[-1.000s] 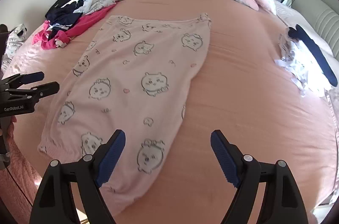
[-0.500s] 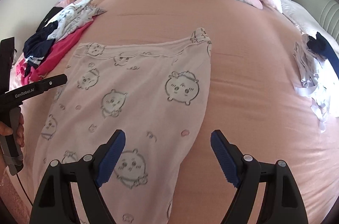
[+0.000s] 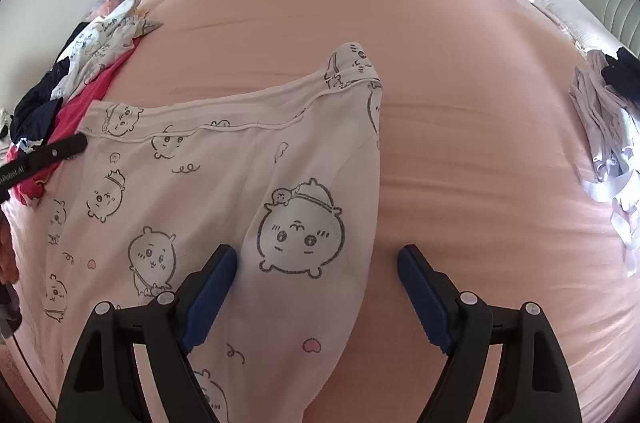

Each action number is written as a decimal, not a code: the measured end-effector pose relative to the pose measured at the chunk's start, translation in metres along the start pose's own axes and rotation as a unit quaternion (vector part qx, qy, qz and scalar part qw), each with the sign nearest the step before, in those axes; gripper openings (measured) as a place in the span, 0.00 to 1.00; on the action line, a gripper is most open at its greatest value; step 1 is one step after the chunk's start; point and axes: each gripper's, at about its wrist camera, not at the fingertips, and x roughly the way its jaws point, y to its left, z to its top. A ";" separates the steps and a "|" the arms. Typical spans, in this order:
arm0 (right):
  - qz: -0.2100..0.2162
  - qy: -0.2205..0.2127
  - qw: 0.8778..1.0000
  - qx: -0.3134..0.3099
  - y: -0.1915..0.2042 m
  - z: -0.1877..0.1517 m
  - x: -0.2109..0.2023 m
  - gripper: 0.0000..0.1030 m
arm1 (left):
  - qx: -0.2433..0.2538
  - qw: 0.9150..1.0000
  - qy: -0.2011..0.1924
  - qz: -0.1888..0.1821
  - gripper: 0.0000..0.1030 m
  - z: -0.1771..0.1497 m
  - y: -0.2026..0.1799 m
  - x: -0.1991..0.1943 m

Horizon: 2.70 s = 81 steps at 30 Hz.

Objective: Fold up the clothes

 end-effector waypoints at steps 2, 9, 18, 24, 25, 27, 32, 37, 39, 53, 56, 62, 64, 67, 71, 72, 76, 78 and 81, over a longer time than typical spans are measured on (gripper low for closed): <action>0.000 0.002 1.000 -0.006 0.000 0.002 0.001 0.80 | 0.010 1.000 0.015 0.013 0.02 -0.003 0.004 0.014; -0.010 -0.011 1.000 0.011 -0.012 0.017 -0.002 0.80 | 0.016 0.999 0.040 0.026 0.04 0.000 0.012 0.013; 0.030 -0.005 0.999 -0.014 0.022 0.008 -0.011 0.80 | 0.098 0.994 0.053 0.014 0.05 -0.042 -0.017 -0.018; 0.041 0.008 0.996 -0.075 0.065 -0.039 -0.022 0.80 | 0.014 0.997 0.074 -0.017 0.52 -0.085 0.002 -0.035; 0.032 0.013 0.997 -0.075 0.066 -0.046 -0.020 0.80 | 0.016 0.997 0.068 -0.016 0.52 -0.091 0.000 -0.039; 0.019 0.015 0.997 -0.076 0.066 -0.058 -0.020 0.80 | 0.028 0.997 0.064 -0.011 0.52 -0.104 -0.007 -0.046; -0.003 0.007 0.999 -0.046 0.051 -0.072 -0.033 0.80 | 0.003 0.998 0.041 -0.050 0.37 -0.120 -0.004 -0.055; 0.005 0.011 1.000 0.020 0.030 -0.081 -0.041 0.80 | -0.089 0.985 0.045 -0.142 0.17 -0.126 0.016 -0.057; -0.002 0.002 0.999 0.033 0.024 -0.080 -0.049 0.80 | -0.067 0.988 0.048 -0.131 0.16 -0.130 0.009 -0.060; -0.049 0.010 0.999 -0.007 0.017 -0.094 -0.039 0.80 | 0.037 0.996 0.075 0.018 0.03 -0.136 -0.015 -0.067; -0.064 0.012 0.998 -0.013 0.013 -0.096 -0.041 0.83 | 0.038 0.996 0.072 0.039 0.03 -0.139 -0.005 -0.074; -0.077 0.015 0.996 0.035 -0.001 -0.092 -0.045 0.83 | 0.026 0.999 0.044 -0.005 0.06 -0.145 -0.008 -0.082; -0.065 0.009 0.997 0.033 0.003 -0.093 -0.049 0.83 | 0.037 0.999 0.032 0.000 0.09 -0.143 -0.019 -0.080; -0.052 -0.003 0.999 0.012 0.017 -0.091 -0.053 0.83 | 0.059 0.998 0.024 0.018 0.21 -0.143 -0.032 -0.077; -0.026 -0.006 0.999 -0.018 0.037 -0.082 -0.049 0.83 | 0.058 0.998 0.025 0.018 0.45 -0.132 -0.032 -0.073; -0.024 -0.008 0.999 -0.029 0.042 -0.078 -0.049 0.83 | 0.055 0.998 0.025 0.017 0.45 -0.127 -0.030 -0.073; -0.022 -0.019 0.997 -0.075 0.068 -0.068 -0.051 0.83 | 0.040 0.999 0.014 0.005 0.45 -0.111 -0.024 -0.083; -0.016 -0.018 0.998 -0.066 0.068 -0.064 -0.050 0.83 | 0.022 0.999 0.033 -0.025 0.45 -0.111 -0.019 -0.080; 0.018 0.005 0.998 -0.052 0.065 -0.072 -0.043 0.83 | 0.032 0.996 0.076 -0.040 0.45 -0.121 -0.023 -0.057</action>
